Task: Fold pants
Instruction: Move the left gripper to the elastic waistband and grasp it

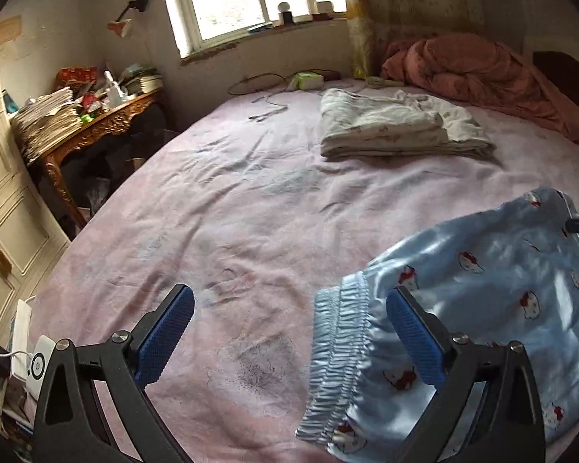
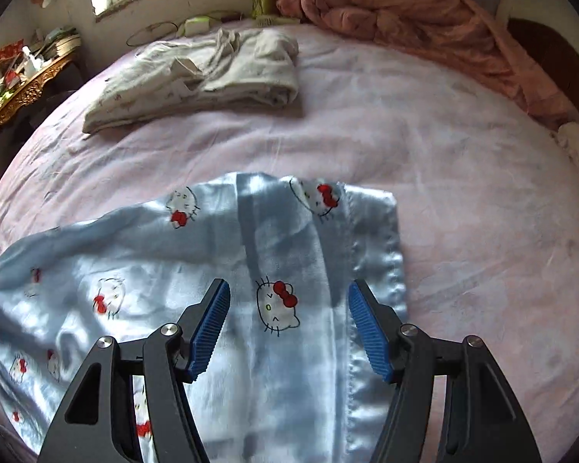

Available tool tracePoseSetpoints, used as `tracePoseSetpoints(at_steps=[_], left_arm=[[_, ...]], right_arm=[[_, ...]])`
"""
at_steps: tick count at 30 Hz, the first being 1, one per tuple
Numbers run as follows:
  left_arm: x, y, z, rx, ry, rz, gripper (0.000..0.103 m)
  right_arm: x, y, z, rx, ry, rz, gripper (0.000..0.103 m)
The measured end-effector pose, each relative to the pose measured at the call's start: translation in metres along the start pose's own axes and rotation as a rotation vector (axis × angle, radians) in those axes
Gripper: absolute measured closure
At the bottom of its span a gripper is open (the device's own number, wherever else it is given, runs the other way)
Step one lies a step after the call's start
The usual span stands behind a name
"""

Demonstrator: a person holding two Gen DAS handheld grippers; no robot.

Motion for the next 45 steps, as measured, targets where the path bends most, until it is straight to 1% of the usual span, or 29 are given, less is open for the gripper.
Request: tracePoseSetpoints(at_steps=[2, 3, 4, 6, 8, 9, 10, 13, 15, 16, 17, 18, 20, 21, 22, 24, 26, 28, 31, 32, 33, 36, 38, 40, 41, 43, 44, 45], left_arm=[[0.002, -0.004, -0.005, 0.045, 0.01, -0.01, 0.004], [0.004, -0.006, -0.007, 0.067, 0.024, -0.023, 0.004], [0.006, -0.01, -0.011, 0.09, 0.043, -0.047, 0.004], [0.009, -0.012, -0.018, 0.123, 0.066, -0.108, 0.004], [0.006, -0.012, -0.024, 0.148, 0.053, -0.158, 0.004], [0.004, -0.012, -0.027, 0.153, 0.045, -0.173, 0.004], [0.003, -0.01, -0.029, 0.151, 0.04, -0.172, 0.004], [0.0, -0.001, -0.036, 0.124, 0.018, -0.159, 0.004], [-0.004, 0.009, -0.041, 0.089, 0.01, -0.176, 0.004], [-0.007, 0.017, -0.043, 0.049, 0.006, -0.21, 0.004], [-0.009, 0.028, -0.044, -0.014, 0.005, -0.257, 0.003], [-0.008, 0.037, -0.046, -0.065, 0.014, -0.266, 0.0], [-0.004, 0.051, -0.05, -0.145, 0.04, -0.186, 0.0], [-0.001, 0.058, -0.052, -0.185, 0.048, -0.144, 0.0], [0.002, 0.063, -0.053, -0.217, 0.057, -0.12, 0.0], [0.01, 0.071, -0.056, -0.26, 0.093, -0.114, 0.0], [0.019, 0.073, -0.06, -0.259, 0.144, -0.139, 0.0], [0.027, 0.069, -0.066, -0.234, 0.186, -0.16, 0.0], [0.033, 0.053, -0.076, -0.17, 0.215, -0.18, 0.0], [0.033, 0.046, -0.079, -0.142, 0.224, -0.203, 0.0], [0.032, 0.039, -0.084, -0.116, 0.24, -0.247, 0.001], [0.027, 0.022, -0.096, -0.053, 0.31, -0.451, 0.001], [0.025, 0.014, -0.102, -0.034, 0.379, -0.569, 0.005], [0.024, 0.005, -0.105, -0.012, 0.445, -0.67, 0.017], [0.022, 0.001, -0.106, -0.002, 0.47, -0.684, 0.02], [0.021, 0.0, -0.106, -0.011, 0.481, -0.662, 0.035], [0.02, 0.0, -0.105, -0.011, 0.487, -0.678, 0.038], [0.019, 0.001, -0.104, -0.009, 0.497, -0.703, 0.042]], right_arm=[[-0.006, 0.018, -0.002, -0.037, -0.01, -0.011, 0.037], [-0.011, 0.027, -0.004, -0.053, -0.026, -0.003, 0.036], [-0.015, 0.034, -0.007, -0.061, -0.043, 0.008, 0.034], [-0.019, 0.051, -0.013, -0.086, -0.058, 0.026, 0.034], [-0.018, 0.068, -0.021, -0.127, -0.053, 0.018, 0.034], [-0.017, 0.077, -0.025, -0.153, -0.054, 0.019, 0.034], [-0.015, 0.085, -0.028, -0.174, -0.055, 0.03, 0.033], [-0.01, 0.106, -0.045, -0.225, -0.045, 0.118, 0.031], [-0.007, 0.116, -0.057, -0.262, -0.042, 0.188, 0.027], [-0.006, 0.12, -0.062, -0.279, -0.043, 0.209, 0.026], [-0.005, 0.121, -0.066, -0.292, -0.043, 0.214, 0.026], [-0.005, 0.122, -0.068, -0.304, -0.043, 0.206, 0.026], [-0.005, 0.121, -0.073, -0.325, -0.055, 0.177, 0.026], [-0.007, 0.119, -0.075, -0.317, -0.064, 0.164, 0.026], [-0.007, 0.117, -0.077, -0.304, -0.067, 0.163, 0.026], [-0.009, 0.112, -0.082, -0.282, -0.081, 0.177, 0.026], [-0.015, 0.108, -0.085, -0.279, -0.106, 0.176, 0.025], [-0.018, 0.104, -0.087, -0.277, -0.127, 0.166, 0.023], [-0.016, 0.104, -0.09, -0.283, -0.118, 0.168, 0.023], [-0.013, 0.105, -0.091, -0.286, -0.11, 0.167, 0.023], [-0.01, 0.106, -0.092, -0.29, -0.103, 0.166, 0.023], [0.001, 0.108, -0.096, -0.297, -0.071, 0.177, 0.023], [0.008, 0.109, -0.098, -0.296, -0.043, 0.193, 0.023], [0.016, 0.11, -0.101, -0.299, -0.013, 0.202, 0.023], [0.019, 0.109, -0.102, -0.295, 0.0, 0.204, 0.023], [0.025, 0.106, -0.105, -0.29, 0.021, 0.212, 0.023], [0.028, 0.105, -0.106, -0.285, 0.03, 0.21, 0.023], [0.03, 0.102, -0.107, -0.276, 0.037, 0.205, 0.023]])
Point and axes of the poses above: each gripper's, at about its wrist camera, not at the fingertips, and y roughly against the way its jaws point, x to its left, z to its top, the point moved 7 cm from there along -y, roughly the way its jaws point, and after that the axes turned 14 degrees about x, right-handed, at the moved point
